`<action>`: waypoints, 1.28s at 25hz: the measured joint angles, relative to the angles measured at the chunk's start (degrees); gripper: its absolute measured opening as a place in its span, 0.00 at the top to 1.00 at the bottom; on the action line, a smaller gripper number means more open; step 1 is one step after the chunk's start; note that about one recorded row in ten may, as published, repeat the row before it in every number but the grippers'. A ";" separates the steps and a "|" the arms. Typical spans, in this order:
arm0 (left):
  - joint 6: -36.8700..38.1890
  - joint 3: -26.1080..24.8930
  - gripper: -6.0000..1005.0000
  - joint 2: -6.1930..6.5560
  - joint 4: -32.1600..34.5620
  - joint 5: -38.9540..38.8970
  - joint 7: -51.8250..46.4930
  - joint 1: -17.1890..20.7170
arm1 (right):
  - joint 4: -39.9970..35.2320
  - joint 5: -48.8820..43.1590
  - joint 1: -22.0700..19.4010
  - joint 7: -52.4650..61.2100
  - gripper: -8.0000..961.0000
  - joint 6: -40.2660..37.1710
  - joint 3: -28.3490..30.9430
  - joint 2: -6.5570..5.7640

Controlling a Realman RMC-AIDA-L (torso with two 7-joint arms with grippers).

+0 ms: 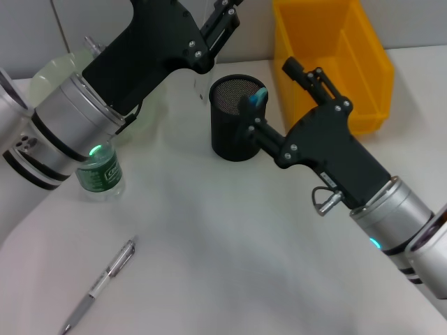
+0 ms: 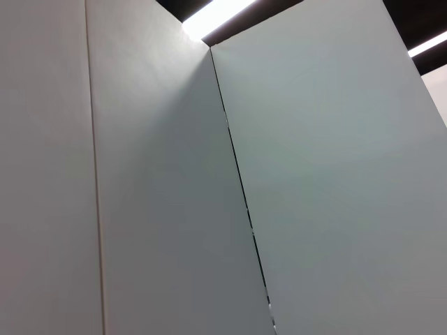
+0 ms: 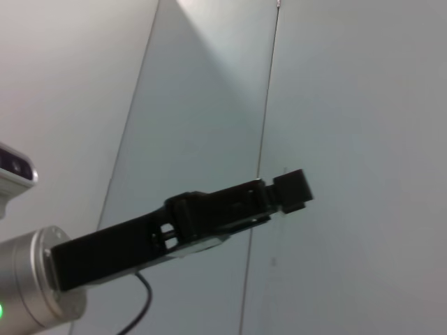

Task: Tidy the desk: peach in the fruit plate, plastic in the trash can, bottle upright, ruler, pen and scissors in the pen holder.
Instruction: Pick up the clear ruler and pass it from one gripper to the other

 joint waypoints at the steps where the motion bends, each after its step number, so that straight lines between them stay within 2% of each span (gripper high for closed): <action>1: -0.01 0.21 0.61 0.00 0.03 -0.18 0.00 0.07 | 0.52 -1.22 0.01 -0.01 0.23 0.55 1.29 0.00; 5: -0.01 1.01 0.61 0.00 0.46 -0.37 0.46 0.46 | 2.57 -6.77 0.19 -0.62 0.24 3.27 7.02 0.00; 6: 0.00 1.12 0.61 0.00 0.52 -0.38 0.70 0.54 | 3.07 -10.11 0.24 -0.81 0.25 4.83 10.27 0.00; 10: 0.17 1.77 0.61 0.00 0.66 -0.42 1.33 0.84 | 3.77 -14.62 0.24 -1.19 0.26 6.88 14.95 0.00; 11: 0.17 1.77 0.61 0.00 0.66 -0.42 1.33 0.84 | 4.15 -17.25 0.21 -1.27 0.27 7.88 17.88 0.00; 16: 0.08 1.93 0.60 0.00 0.70 -0.48 1.43 1.24 | 4.77 -19.18 0.95 -1.32 0.28 9.53 20.86 0.00; 32: 0.01 2.46 0.60 0.00 0.34 -0.58 3.09 1.99 | 6.29 -19.64 2.72 -1.38 0.34 12.05 23.44 0.01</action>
